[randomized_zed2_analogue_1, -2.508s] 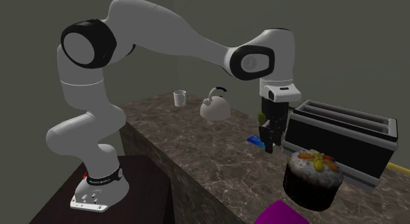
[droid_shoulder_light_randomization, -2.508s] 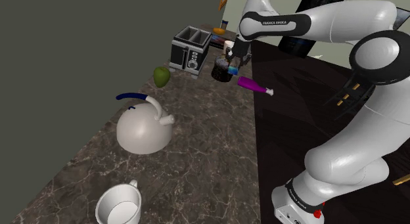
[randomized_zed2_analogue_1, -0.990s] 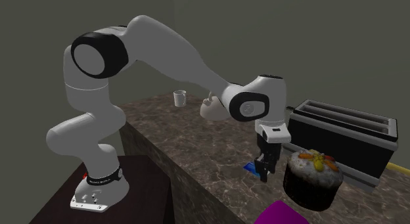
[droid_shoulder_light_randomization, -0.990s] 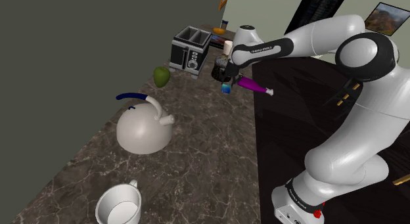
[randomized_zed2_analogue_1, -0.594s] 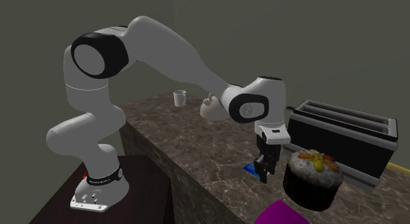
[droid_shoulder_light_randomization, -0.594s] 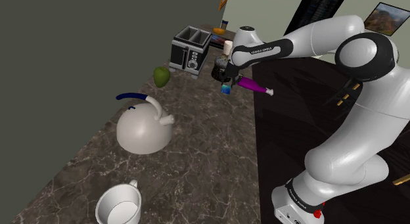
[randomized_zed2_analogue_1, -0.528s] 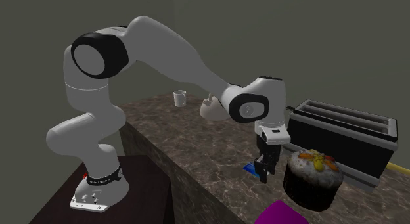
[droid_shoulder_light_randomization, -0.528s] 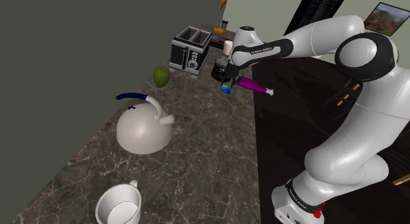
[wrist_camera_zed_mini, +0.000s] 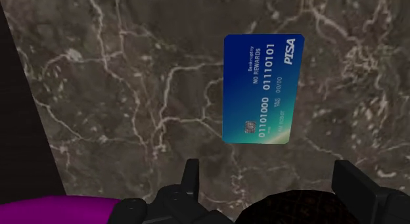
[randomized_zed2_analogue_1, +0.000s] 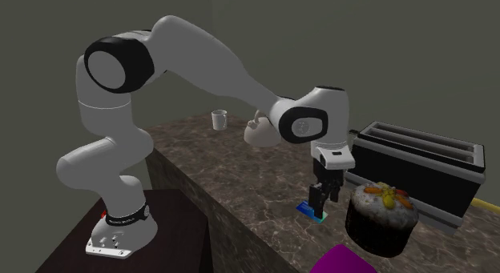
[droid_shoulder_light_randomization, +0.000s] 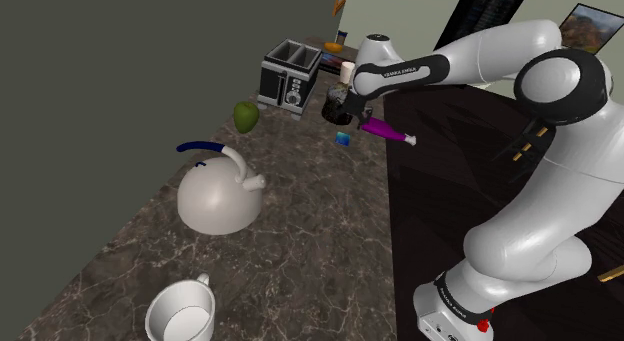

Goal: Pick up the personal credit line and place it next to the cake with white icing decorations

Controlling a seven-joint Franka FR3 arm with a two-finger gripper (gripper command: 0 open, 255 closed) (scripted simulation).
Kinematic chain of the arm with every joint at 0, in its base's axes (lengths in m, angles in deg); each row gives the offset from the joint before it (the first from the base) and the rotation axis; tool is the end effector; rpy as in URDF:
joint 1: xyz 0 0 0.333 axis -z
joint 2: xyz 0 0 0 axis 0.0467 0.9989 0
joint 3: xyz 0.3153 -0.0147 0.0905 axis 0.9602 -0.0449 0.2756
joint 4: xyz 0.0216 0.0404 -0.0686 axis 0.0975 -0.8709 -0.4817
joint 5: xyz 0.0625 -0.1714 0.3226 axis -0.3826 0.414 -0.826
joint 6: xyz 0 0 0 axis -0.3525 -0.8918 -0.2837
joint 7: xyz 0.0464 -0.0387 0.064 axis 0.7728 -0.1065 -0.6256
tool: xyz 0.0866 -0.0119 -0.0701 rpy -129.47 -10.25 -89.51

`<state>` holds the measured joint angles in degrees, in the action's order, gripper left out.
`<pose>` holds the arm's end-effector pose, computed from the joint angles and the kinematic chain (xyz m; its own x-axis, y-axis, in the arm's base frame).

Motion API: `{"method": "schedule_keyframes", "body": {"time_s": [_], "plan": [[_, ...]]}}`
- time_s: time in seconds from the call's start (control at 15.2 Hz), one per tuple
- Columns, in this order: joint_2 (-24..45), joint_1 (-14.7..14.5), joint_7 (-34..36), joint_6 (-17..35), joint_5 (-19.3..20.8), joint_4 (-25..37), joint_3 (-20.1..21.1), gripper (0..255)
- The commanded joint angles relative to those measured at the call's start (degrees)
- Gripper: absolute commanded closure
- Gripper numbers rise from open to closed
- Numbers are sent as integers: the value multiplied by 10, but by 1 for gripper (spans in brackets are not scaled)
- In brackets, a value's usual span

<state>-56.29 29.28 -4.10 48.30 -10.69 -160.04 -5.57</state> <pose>0.6036 -0.1072 0.3851 0.6419 -0.7529 0.1454 -0.7633 -0.6454 0.0277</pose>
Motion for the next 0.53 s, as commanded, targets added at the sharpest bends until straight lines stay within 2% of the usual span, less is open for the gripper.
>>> {"method": "schedule_keyframes", "body": {"time_s": [0.0, 0.46], "plan": [[-20, 3, -8, -25, -14, 7, 6, 0], [-28, 3, -12, -37, -19, 12, 8, 0]]}}
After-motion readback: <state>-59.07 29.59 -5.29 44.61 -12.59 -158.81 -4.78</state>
